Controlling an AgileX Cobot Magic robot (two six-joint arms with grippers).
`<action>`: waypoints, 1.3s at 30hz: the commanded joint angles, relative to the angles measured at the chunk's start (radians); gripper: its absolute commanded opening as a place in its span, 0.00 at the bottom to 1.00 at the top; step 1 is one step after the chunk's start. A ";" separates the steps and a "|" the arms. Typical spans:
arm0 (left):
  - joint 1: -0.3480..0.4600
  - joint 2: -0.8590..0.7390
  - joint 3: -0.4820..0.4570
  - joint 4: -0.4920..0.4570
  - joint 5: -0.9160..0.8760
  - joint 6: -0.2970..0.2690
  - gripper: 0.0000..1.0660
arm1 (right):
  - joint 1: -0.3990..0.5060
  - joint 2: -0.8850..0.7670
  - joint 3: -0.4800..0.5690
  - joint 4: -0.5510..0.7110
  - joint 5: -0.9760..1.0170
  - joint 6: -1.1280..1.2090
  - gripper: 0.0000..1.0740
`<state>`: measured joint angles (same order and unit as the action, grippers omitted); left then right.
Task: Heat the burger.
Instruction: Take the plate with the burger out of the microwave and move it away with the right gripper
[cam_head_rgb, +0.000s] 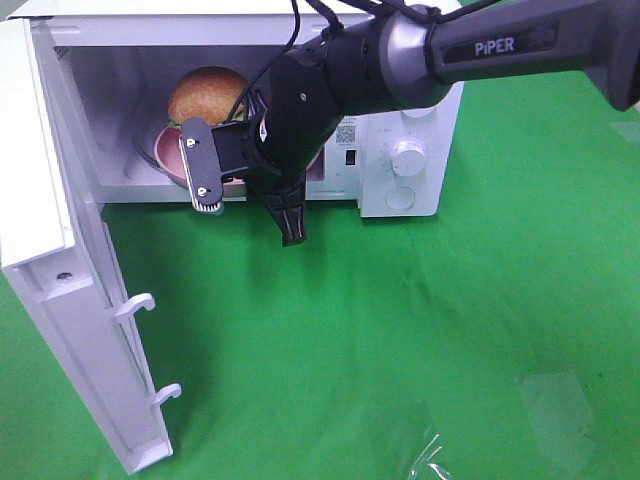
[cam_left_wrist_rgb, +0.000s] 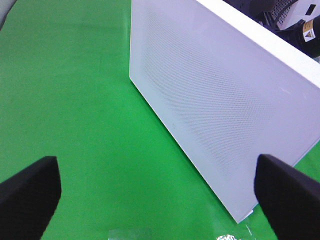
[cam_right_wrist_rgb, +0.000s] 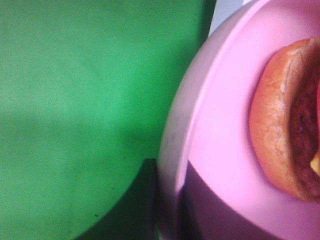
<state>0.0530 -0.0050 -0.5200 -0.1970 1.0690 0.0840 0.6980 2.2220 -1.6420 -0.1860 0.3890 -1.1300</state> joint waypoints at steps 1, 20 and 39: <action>-0.005 -0.016 0.002 -0.008 -0.006 -0.004 0.92 | 0.003 -0.051 0.032 -0.025 -0.083 -0.009 0.00; -0.005 -0.016 0.002 -0.008 -0.006 -0.004 0.92 | 0.003 -0.258 0.351 -0.027 -0.245 -0.003 0.00; -0.005 -0.016 0.002 -0.008 -0.006 -0.004 0.92 | 0.003 -0.506 0.657 -0.004 -0.328 0.003 0.00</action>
<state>0.0530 -0.0050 -0.5200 -0.1970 1.0690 0.0840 0.7190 1.7450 -0.9800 -0.1970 0.1270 -1.1550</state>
